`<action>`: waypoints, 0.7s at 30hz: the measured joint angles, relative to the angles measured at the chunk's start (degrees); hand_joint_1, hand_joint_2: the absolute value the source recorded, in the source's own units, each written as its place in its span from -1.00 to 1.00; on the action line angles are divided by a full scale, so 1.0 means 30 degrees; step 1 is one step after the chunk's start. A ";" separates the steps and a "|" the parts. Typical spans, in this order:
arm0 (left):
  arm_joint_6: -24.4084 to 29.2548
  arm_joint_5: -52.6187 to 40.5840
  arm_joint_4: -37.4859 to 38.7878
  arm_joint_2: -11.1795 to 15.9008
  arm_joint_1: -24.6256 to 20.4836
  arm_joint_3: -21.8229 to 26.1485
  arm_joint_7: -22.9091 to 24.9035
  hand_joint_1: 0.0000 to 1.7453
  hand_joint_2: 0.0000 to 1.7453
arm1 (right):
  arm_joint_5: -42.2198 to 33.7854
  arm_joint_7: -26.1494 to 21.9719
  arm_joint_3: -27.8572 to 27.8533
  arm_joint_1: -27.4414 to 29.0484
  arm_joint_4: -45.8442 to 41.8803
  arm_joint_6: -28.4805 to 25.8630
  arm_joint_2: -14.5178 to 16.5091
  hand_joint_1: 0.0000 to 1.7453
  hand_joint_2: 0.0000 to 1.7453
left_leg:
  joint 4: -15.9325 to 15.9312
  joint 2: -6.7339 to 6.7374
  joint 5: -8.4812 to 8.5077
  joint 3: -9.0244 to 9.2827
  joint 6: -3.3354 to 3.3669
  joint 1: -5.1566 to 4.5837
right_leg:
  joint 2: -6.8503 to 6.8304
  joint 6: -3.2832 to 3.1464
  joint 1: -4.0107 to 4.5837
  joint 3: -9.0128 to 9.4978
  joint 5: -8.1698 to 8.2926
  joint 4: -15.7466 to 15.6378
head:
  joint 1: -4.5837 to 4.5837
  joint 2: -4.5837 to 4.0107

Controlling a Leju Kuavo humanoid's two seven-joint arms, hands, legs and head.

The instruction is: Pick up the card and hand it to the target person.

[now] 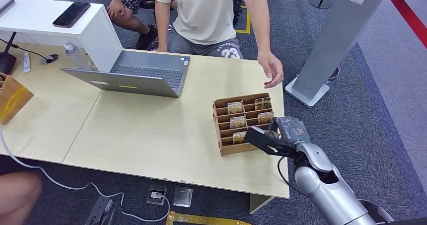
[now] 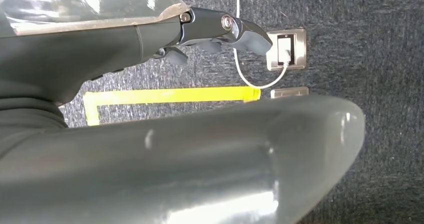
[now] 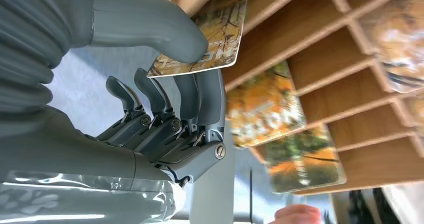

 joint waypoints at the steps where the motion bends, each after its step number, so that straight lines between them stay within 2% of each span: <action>1: 0.0000 0.0015 0.0000 0.0015 0.0018 0.0000 -0.0002 -1.00 -1.00 | -0.0467 0.0280 -0.0004 -0.0112 -0.0458 0.0536 -0.0174 0.80 1.00 | 0.0000 0.0000 0.0000 -0.0003 0.0000 0.0000 | 0.0000 0.0000 0.0000 -0.0002 0.0000 0.0000 | -0.0005 0.0000; 6: -0.0022 0.0140 0.0002 0.0111 0.0087 0.0000 -0.0049 -1.00 -1.00 | -0.2280 0.1157 -0.0069 -0.0976 -0.3271 0.2255 -0.1205 0.80 1.00 | 0.0004 0.0000 0.0000 -0.0005 0.0000 -0.0001 | 0.0001 0.0001 -0.0001 -0.0007 0.0001 0.0000 | -0.0005 0.0000; 11: -0.0106 0.0226 0.0002 0.0158 0.0164 0.0000 -0.0138 -1.00 -1.00 | -0.3011 0.1293 -0.0313 -0.1801 -0.6398 0.2777 -0.1970 0.80 1.00 | 0.0005 -0.0001 0.0000 -0.0002 0.0000 0.0000 | -0.0001 0.0001 0.0000 -0.0006 0.0000 0.0000 | -0.0011 0.0000; 16: -0.0179 0.0266 0.0000 0.0151 0.0180 0.0000 -0.0144 -1.00 -1.00 | -0.2632 0.0394 -0.0432 -0.2007 -0.8431 0.1940 -0.2060 0.80 1.00 | 0.0004 -0.0002 0.0000 -0.0006 0.0000 0.0000 | -0.0002 0.0001 0.0001 -0.0005 0.0000 0.0000 | -0.0024 0.0000; 21: -0.0191 0.0261 0.0000 0.0116 0.0157 0.0000 -0.0149 -1.00 -1.00 | -0.1025 -0.1153 -0.0453 -0.1954 -0.8975 -0.0374 -0.1772 0.80 1.00 | 0.0004 -0.0002 0.0000 -0.0009 0.0000 0.0000 | -0.0001 0.0001 0.0000 -0.0004 0.0000 0.0000 | -0.0005 0.0000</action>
